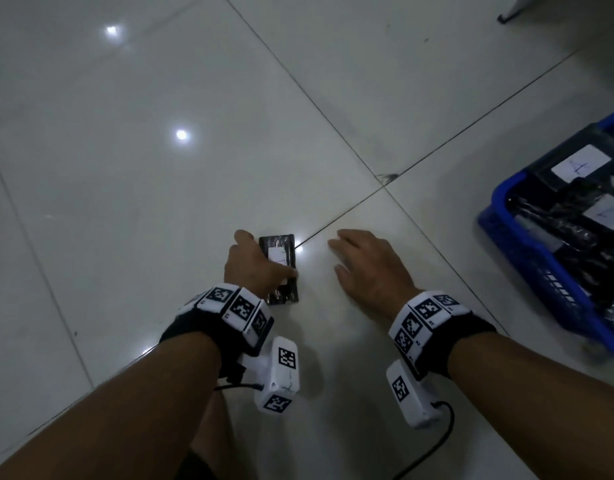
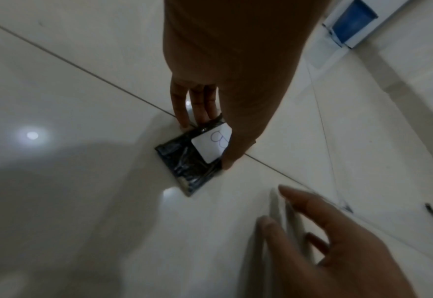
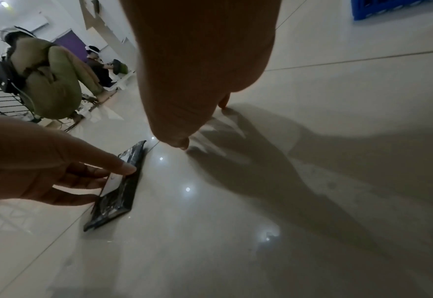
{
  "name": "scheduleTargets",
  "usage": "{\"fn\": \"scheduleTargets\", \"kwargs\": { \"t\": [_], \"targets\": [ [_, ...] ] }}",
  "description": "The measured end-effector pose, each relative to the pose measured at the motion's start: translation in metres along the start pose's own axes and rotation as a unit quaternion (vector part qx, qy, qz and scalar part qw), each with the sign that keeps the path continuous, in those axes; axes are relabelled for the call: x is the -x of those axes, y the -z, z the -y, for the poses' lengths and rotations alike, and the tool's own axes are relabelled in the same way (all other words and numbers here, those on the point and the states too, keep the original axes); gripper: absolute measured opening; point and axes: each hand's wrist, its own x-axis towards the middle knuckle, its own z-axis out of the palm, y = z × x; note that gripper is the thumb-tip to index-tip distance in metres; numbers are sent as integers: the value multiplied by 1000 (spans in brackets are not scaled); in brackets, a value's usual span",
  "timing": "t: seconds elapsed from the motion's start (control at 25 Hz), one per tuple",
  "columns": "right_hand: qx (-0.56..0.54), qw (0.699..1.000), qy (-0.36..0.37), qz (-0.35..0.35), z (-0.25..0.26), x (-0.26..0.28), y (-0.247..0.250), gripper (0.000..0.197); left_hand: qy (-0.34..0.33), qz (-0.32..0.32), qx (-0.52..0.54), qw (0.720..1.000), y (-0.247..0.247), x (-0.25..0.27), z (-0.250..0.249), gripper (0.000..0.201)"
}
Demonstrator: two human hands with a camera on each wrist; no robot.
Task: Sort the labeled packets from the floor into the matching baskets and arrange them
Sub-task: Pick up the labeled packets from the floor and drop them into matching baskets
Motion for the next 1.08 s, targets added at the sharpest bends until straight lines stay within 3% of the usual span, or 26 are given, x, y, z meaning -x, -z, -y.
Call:
{"fn": "scheduleTargets", "kwargs": {
  "t": [0.08, 0.16, 0.24, 0.36, 0.52, 0.68, 0.76, 0.88, 0.96, 1.08],
  "targets": [
    [-10, 1000, -5, -10, 0, 2, -1, 43, 24, 16, 9, 1000, -1, -9, -9, 79],
    [-82, 994, -50, -50, 0, -3, 3, 39, -38, 29, -2, 999, -1, -17, -26, 42],
    [-179, 969, -117, -121, -3, -9, 17, 39, -120, 86, 35, 988, 0, -18, -56, 27],
    [-267, 911, -202, -241, -20, -16, 55, 38, -193, 205, 73, 957, 4, -19, -112, 22],
    [-397, 829, -268, -290, -49, -11, 108, 34, -271, 292, 46, 916, 5, -5, -186, 30],
    [-446, 772, -277, -358, -68, 17, 144, 17, -314, 355, 72, 877, -8, 18, -239, 33],
    [-465, 719, -298, -422, -79, 39, 158, 15, -339, 356, 107, 864, -21, 30, -259, 26],
    [-468, 626, -342, -522, -92, 74, 174, 12, -459, 225, 105, 853, -48, 45, -271, 23],
    [-436, 565, -366, -596, -102, 108, 183, 11, -576, 166, 78, 797, -73, 67, -276, 25],
    [-352, 485, -406, -690, -117, 169, 183, 9, -722, 155, 2, 675, -111, 105, -281, 29]
  ]
}}
